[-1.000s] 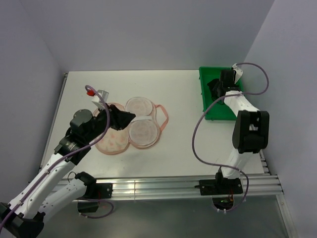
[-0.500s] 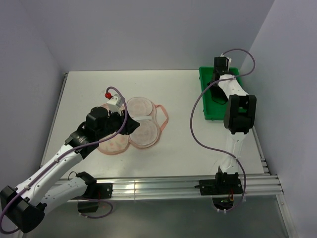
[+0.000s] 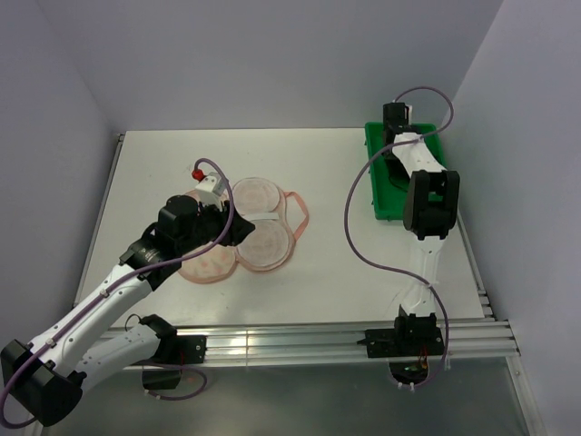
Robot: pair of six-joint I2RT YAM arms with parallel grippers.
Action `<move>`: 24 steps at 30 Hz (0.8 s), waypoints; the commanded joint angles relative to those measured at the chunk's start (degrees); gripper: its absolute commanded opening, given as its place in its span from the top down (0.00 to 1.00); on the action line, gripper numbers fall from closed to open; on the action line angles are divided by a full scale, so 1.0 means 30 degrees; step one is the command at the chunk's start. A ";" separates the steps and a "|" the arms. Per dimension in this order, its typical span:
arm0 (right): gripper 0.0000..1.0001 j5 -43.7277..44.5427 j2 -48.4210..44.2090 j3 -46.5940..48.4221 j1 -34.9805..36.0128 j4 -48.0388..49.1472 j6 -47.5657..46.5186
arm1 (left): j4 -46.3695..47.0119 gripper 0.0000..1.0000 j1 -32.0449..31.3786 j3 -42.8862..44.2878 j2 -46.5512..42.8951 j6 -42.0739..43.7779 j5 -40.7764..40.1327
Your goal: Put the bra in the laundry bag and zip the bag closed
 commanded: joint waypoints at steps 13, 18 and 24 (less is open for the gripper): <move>0.64 0.1240 0.0781 0.0735 0.0032 -0.0130 -0.2161 | 0.0468 0.57 0.0258 0.0728 -0.0036 0.0311 0.0167; 0.59 0.1680 0.0989 0.0736 0.0061 -0.0308 -0.2660 | 0.0498 0.57 0.0287 0.0728 0.0022 0.0311 0.0196; 0.79 0.2233 0.1018 0.1028 0.0061 -0.0191 -0.2954 | 0.0498 0.57 0.0316 0.0699 -0.0036 0.0282 0.0226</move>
